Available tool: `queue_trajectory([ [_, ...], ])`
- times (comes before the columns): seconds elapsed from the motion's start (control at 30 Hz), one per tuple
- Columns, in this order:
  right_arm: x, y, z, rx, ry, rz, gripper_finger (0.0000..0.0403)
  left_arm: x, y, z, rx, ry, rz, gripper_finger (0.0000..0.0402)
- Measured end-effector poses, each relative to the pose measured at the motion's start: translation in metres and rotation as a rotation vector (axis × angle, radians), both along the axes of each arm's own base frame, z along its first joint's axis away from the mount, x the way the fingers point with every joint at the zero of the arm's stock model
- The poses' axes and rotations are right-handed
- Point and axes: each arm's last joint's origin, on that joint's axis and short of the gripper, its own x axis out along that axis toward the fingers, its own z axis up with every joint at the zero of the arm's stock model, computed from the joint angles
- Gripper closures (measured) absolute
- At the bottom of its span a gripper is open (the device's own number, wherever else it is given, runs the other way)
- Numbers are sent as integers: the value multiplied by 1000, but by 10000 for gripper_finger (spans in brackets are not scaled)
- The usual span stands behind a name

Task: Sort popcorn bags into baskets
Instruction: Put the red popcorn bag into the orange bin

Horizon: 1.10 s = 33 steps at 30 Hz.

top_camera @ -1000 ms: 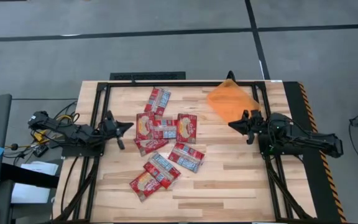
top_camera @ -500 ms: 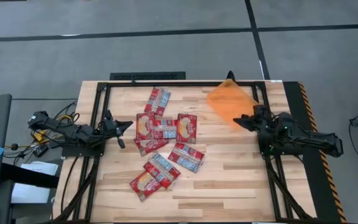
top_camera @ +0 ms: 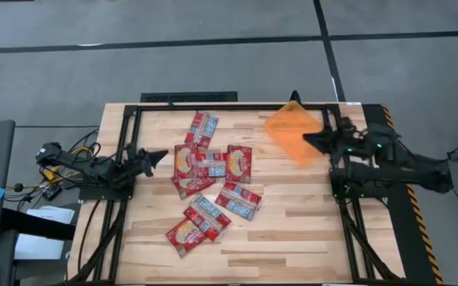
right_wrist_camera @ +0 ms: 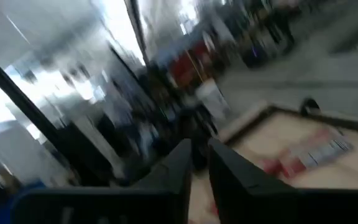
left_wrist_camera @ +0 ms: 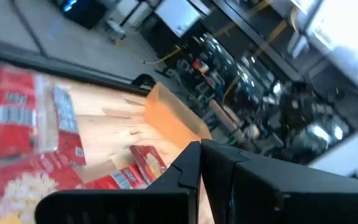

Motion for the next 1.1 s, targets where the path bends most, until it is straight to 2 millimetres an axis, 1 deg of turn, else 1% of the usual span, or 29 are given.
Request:
queue_trajectory([
  [0.07,16,0,2,-11,115,25,291,0,1,0,-47,-28,18,401],
  [0.13,32,0,1,-30,225,57,263,0,1,-1,-78,-39,27,401],
  [0.27,69,7,-4,-61,356,137,200,0,1,-2,-89,-41,31,401],
  [0.4,99,18,-20,-47,490,217,146,0,0,-1,-96,-55,-7,400],
  [0.5,118,31,-36,-15,583,269,125,0,-1,1,-96,-69,-41,383],
  [0.6,134,43,-57,16,677,306,116,1,-3,7,-63,-70,-124,346],
  [0.7,147,53,-80,39,780,320,116,-2,-4,21,-36,-148,-195,295],
  [0.87,166,61,-114,75,905,315,116,-6,-3,40,21,-187,-204,205],
  [0.93,174,62,-123,78,946,310,116,-8,-2,45,28,-190,-188,176],
  [1.0,184,64,-128,67,975,312,116,-9,-1,48,35,-190,-178,153],
  [1.1,200,66,-133,23,1014,322,116,-10,-1,51,32,-200,-173,134],
])
